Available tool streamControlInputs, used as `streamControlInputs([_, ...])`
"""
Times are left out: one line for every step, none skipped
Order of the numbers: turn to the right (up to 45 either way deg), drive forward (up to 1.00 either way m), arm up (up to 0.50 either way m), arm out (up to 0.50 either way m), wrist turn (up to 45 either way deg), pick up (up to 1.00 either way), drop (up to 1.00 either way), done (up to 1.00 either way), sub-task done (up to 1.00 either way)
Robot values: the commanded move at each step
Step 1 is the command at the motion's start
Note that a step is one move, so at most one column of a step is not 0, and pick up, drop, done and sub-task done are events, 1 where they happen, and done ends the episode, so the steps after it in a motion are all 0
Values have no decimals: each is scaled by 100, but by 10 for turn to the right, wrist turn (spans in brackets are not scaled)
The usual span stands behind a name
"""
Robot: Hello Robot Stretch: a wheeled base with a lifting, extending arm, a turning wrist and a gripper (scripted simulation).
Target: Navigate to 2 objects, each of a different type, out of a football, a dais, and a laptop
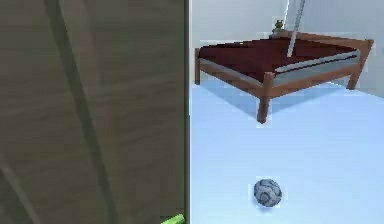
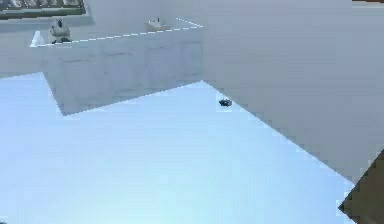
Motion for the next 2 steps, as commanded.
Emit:
streamControlInputs([450, 0, 0, 0, 0, 0, 0, 0, 0])
streamControlInputs([450, 0, 0, 0, 0, 0, 0, 0, 0])
